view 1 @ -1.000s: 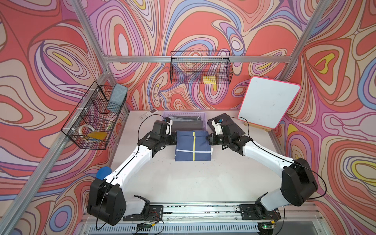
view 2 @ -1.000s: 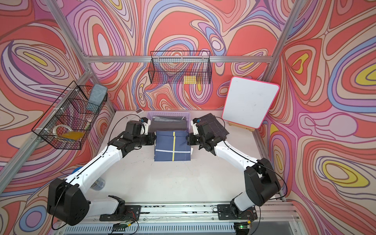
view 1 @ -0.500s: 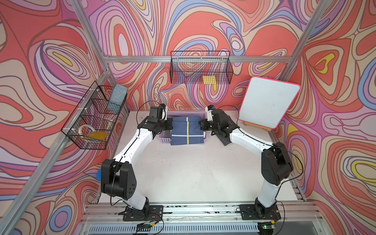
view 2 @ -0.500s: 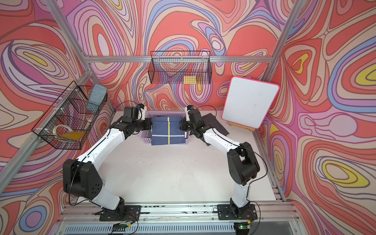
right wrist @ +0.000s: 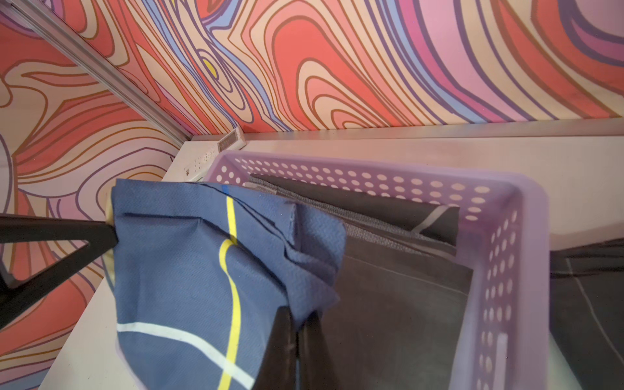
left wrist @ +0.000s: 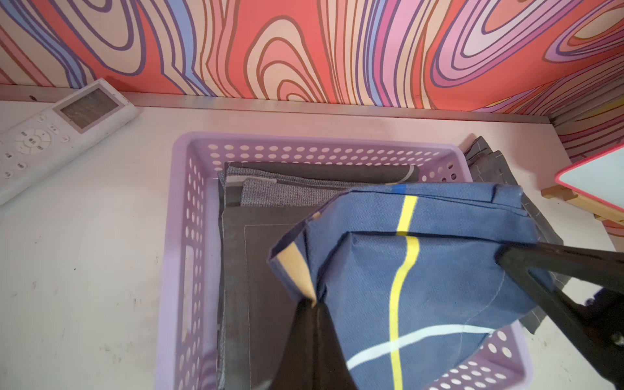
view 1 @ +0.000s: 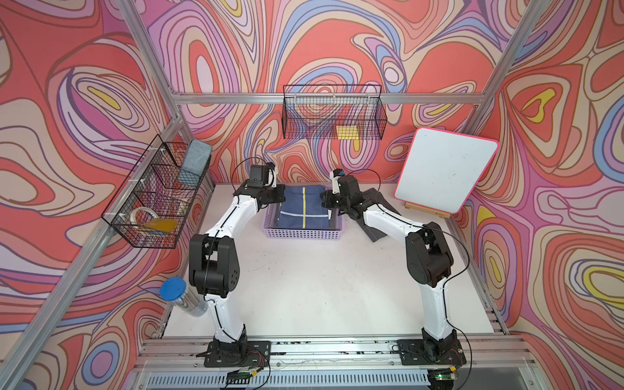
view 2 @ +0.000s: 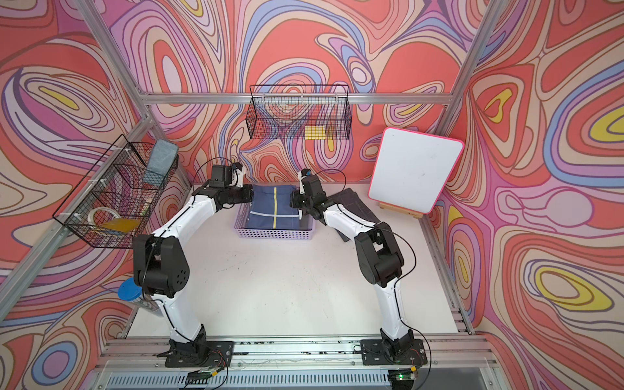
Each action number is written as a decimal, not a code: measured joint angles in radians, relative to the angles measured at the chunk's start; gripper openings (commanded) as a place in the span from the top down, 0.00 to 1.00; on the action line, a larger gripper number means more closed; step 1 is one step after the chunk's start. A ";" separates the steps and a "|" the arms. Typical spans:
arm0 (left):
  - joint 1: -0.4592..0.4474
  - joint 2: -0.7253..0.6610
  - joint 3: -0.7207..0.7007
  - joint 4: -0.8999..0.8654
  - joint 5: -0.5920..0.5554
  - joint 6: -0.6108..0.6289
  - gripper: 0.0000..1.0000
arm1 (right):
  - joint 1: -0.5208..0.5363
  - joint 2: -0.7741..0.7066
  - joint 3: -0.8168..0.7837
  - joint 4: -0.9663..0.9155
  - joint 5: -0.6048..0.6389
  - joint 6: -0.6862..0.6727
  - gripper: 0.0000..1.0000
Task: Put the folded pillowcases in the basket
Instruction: Place the pillowcase in the basket.
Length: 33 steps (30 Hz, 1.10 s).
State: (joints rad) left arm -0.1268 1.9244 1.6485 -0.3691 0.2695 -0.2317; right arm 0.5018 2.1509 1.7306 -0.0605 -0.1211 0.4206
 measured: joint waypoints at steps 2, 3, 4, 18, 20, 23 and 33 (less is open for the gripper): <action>0.006 0.026 0.016 0.000 0.008 0.000 1.00 | -0.004 0.020 0.021 -0.005 0.001 0.000 1.00; 0.009 0.038 0.022 0.000 0.012 0.000 1.00 | -0.008 0.031 0.031 -0.006 0.001 0.002 1.00; 0.011 0.048 0.026 0.000 0.016 0.000 1.00 | -0.011 0.039 0.035 -0.008 0.000 0.004 1.00; 0.016 0.173 0.131 -0.005 0.062 0.000 1.00 | -0.050 0.096 0.042 -0.026 -0.008 0.042 1.00; 0.016 0.186 0.147 -0.013 0.065 0.000 1.00 | -0.053 0.106 0.056 -0.036 -0.011 0.047 0.99; 0.016 0.197 0.159 -0.018 0.064 -0.001 0.64 | -0.057 0.122 0.087 -0.058 -0.020 0.052 0.63; 0.031 0.194 0.157 -0.061 0.038 -0.033 0.14 | -0.065 0.117 0.110 -0.102 -0.016 0.050 0.39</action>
State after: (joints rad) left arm -0.0956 2.1185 1.8053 -0.4297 0.3077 -0.2649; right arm 0.4370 2.2684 1.8404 -0.1623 -0.1375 0.4706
